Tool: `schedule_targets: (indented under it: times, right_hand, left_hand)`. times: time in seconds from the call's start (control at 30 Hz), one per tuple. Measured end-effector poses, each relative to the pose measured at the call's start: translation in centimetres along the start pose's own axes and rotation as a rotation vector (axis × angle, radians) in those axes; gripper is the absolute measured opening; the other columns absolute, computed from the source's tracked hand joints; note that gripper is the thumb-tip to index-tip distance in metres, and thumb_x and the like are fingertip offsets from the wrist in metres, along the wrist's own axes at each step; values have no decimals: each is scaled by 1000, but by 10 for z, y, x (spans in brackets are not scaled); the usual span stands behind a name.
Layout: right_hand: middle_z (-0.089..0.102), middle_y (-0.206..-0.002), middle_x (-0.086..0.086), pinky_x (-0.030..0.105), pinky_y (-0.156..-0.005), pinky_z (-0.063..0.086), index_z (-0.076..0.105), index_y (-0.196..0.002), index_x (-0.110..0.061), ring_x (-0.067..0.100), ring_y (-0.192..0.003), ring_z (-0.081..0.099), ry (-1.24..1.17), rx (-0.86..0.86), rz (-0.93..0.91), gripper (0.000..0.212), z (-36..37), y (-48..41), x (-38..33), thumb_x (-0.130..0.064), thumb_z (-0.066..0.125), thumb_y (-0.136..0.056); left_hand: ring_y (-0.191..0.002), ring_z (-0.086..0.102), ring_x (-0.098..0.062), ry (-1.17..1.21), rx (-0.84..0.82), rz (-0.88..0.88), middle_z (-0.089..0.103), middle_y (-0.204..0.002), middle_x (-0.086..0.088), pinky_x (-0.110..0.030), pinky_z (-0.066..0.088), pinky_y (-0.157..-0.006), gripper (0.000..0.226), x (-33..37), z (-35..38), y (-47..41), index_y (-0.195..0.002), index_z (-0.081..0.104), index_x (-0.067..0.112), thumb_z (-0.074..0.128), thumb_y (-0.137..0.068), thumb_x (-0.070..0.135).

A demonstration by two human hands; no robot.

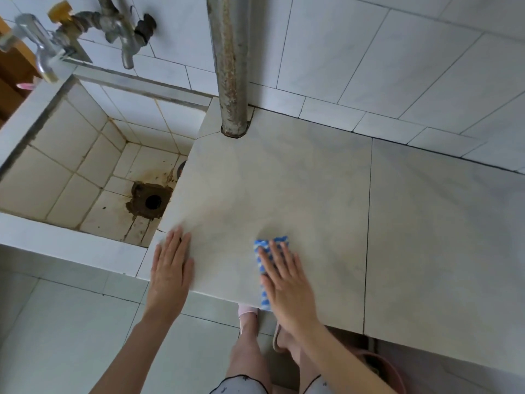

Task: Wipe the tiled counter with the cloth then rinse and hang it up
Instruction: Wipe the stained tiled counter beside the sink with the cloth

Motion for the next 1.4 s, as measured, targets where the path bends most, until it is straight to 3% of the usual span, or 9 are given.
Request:
schedule_targets:
  times: [0.2,0.3,0.37,0.5,0.7,0.93,1.07,1.27,1.4]
  right_hand:
    - [12,-158,9,48,-114,17,17,-150,-14,33,-145,1,-60,-114,94,56,0,-25,55,-31,-3,-100]
    - [-4,-157,1,32,-118,-2,4,-149,-21,14,-144,-15,-259,-35,63,59,-14,-24,57,-47,-5,-97]
    - [9,-156,-3,21,-116,0,21,-148,-20,7,-143,-3,-403,35,80,56,-34,-17,66,-45,17,-99]
    - [60,-120,-10,29,-96,41,65,-117,-21,7,-113,47,-505,228,122,29,-54,17,97,-17,59,-89]
    - [60,-95,-12,16,-82,39,67,-101,-26,6,-90,51,-461,104,78,26,-47,46,96,-35,56,-80]
    - [58,-89,-5,18,-78,36,61,-92,-22,11,-85,47,-454,112,77,16,-38,38,93,-26,57,-77]
    - [58,-81,-4,21,-72,37,64,-84,-18,11,-80,47,-414,173,57,13,-46,34,94,-25,53,-82]
    - [57,-88,-26,11,-79,39,64,-91,-21,4,-87,53,-702,202,186,8,-73,26,96,-25,59,-86]
    - [63,-90,-7,10,-75,40,61,-90,-33,6,-83,57,-906,137,231,20,-100,9,94,-13,62,-89]
  left_hand:
    - [-144,17,-17,106,62,-46,29,-152,-7,-34,4,-119,52,13,-1,-3,-143,35,11,22,-96,27]
    - [-135,34,-18,174,45,58,40,-145,-3,-32,13,-118,47,37,-1,-9,-138,44,15,27,-96,28]
    - [-122,48,-14,240,9,152,53,-133,3,-30,27,-111,40,60,2,-11,-126,57,19,35,-94,29]
    - [-97,58,-8,330,-117,344,67,-104,10,-17,39,-87,27,114,16,-7,-106,67,25,47,-91,32]
    - [-88,53,-6,288,-178,594,68,-96,8,-18,45,-72,24,162,42,2,-95,68,20,71,-72,25]
    - [-79,56,-6,208,-148,537,65,-87,8,-16,47,-58,31,161,48,-4,-85,71,23,87,-59,20]
    - [-70,54,-8,177,-116,523,62,-78,10,-15,37,-61,9,165,45,-12,-77,68,24,65,-77,32]
    - [-81,52,0,401,-124,321,56,-83,20,-8,39,-72,23,166,25,-20,-93,64,26,47,-87,40]
    - [-82,60,-1,668,-100,180,63,-85,18,-12,42,-79,12,170,1,-37,-89,65,30,56,-84,37]
Point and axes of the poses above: each hand's wrist, its own y-axis away from the middle knuckle, its own z-axis out of the palm, x = y × z, the point moved 4 cm from there along -y, towards the middle knuckle
